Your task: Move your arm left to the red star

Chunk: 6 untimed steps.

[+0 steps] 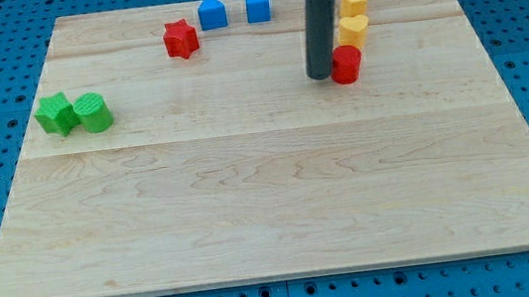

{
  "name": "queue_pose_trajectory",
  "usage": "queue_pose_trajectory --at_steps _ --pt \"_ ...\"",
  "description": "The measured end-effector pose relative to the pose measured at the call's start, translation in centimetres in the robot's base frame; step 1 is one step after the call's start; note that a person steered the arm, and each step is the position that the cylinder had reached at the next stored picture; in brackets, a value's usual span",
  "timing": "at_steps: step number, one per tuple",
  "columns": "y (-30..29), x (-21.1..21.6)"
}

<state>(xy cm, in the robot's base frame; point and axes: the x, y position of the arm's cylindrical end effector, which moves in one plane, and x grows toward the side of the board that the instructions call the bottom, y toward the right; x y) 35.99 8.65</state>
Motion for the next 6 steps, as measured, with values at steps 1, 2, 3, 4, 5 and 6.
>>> queue_pose_trajectory --at_steps 1,2,3,4,5,6 --pt "3.1 0.0" --pt "0.5 1.3" --pt "-6.6 0.5" --pt "-16.1 -0.3" --pt "-22.3 -4.1" --pt "-27.0 -8.8"
